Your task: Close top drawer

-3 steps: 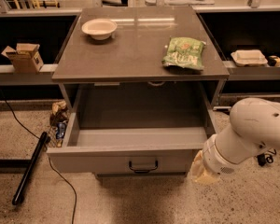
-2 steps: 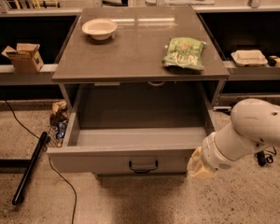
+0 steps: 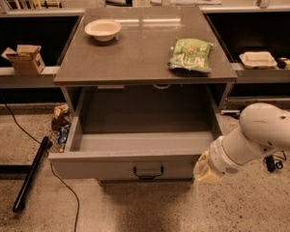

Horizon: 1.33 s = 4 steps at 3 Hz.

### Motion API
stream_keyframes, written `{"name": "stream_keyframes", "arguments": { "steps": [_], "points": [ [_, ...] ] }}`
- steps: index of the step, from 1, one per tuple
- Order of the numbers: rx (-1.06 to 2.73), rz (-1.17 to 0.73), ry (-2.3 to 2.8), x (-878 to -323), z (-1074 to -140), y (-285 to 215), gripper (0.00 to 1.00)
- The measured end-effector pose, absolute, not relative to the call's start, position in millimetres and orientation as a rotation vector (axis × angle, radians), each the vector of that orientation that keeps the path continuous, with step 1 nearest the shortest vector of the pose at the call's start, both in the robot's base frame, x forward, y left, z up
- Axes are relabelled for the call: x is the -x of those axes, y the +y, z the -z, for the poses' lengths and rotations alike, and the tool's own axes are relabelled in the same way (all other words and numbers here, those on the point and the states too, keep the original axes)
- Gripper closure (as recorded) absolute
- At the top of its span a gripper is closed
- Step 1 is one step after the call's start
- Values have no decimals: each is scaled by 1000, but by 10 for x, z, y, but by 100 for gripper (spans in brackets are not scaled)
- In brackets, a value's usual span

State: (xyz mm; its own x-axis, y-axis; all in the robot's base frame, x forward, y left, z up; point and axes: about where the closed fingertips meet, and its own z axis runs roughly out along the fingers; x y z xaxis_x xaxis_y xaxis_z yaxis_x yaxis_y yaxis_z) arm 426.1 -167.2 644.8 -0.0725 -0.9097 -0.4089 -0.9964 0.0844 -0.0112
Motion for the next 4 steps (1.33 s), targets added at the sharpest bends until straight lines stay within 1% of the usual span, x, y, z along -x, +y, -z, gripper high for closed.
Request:
{"name": "stream_keyframes", "arguments": {
  "steps": [3,4],
  "points": [
    [1895,-393,2058,-4260,-6447,-1671,13],
    [1895,-393,2058,-4260,-6447,-1671,0]
  ]
}}
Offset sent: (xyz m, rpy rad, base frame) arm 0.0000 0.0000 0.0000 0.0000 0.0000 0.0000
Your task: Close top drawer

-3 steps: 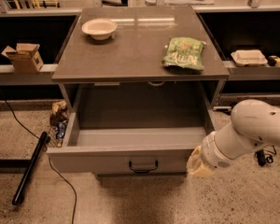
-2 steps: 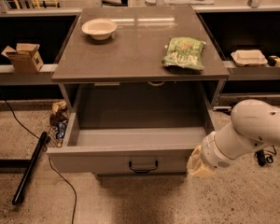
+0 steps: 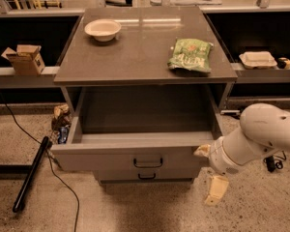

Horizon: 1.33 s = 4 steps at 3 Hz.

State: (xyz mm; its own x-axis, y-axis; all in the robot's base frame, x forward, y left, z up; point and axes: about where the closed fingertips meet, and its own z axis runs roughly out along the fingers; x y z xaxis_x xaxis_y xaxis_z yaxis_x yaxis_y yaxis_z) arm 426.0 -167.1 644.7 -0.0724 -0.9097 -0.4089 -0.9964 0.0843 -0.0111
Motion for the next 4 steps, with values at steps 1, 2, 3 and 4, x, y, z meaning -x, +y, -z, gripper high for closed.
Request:
{"name": "stream_keyframes", "arguments": {
  "steps": [1,2,3,4],
  "points": [
    [1895,-393,2058,-4260,-6447,-1671,0],
    [1916,-369,2046,-4375,-6387,-1653,14],
    [1936,-338,2026,-4645,-6296,-1669,37],
    [1936,-286,2002,-4971,-6289,-1696,61]
  ]
}}
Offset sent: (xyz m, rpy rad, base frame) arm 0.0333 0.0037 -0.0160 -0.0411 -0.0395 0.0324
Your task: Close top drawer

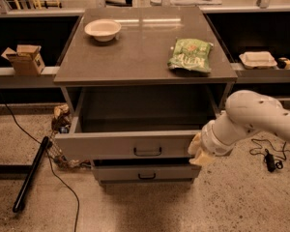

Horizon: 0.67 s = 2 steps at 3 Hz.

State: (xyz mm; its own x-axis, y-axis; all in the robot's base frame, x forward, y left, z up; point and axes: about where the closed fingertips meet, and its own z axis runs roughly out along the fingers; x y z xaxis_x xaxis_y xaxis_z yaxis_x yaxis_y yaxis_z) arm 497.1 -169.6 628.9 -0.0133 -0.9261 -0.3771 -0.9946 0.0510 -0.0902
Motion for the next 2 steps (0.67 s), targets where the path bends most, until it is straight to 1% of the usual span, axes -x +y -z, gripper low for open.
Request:
{"name": "stream_keyframes", "arguments": {
  "steps": [1,2],
  "points": [
    [1922,-219,1967,-5269,-6380,-1715,90],
    [1903,-176,1936,-5525,-6454,-1695,77]
  ]
}}
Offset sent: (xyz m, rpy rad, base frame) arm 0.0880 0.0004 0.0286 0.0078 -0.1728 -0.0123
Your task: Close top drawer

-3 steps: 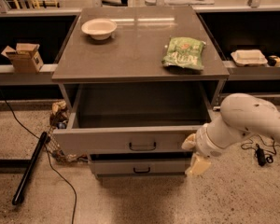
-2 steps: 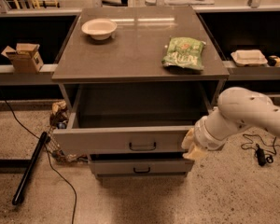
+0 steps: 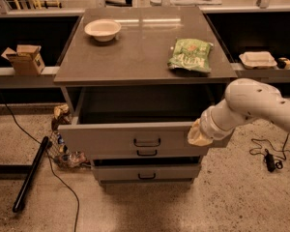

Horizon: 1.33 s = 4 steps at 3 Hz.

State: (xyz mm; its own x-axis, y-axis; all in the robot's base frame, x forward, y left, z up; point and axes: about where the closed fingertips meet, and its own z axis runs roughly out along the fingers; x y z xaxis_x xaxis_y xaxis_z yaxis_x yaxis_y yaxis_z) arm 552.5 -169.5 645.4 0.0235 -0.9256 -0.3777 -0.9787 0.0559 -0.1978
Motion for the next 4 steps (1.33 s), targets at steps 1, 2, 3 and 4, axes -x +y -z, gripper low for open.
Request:
{"name": "stream_keyframes", "arguments": {
  "steps": [1,2,3,4],
  "points": [
    [1877,-173,1909,-5775,-6466,-1668,46],
    [1865,-177,1899,-5888,-6459,-1659,23],
    [1858,-179,1898,-5938,-6465,-1676,1],
    [1833,-207,1918,-5801,-6535,-1847,0]
  ]
}}
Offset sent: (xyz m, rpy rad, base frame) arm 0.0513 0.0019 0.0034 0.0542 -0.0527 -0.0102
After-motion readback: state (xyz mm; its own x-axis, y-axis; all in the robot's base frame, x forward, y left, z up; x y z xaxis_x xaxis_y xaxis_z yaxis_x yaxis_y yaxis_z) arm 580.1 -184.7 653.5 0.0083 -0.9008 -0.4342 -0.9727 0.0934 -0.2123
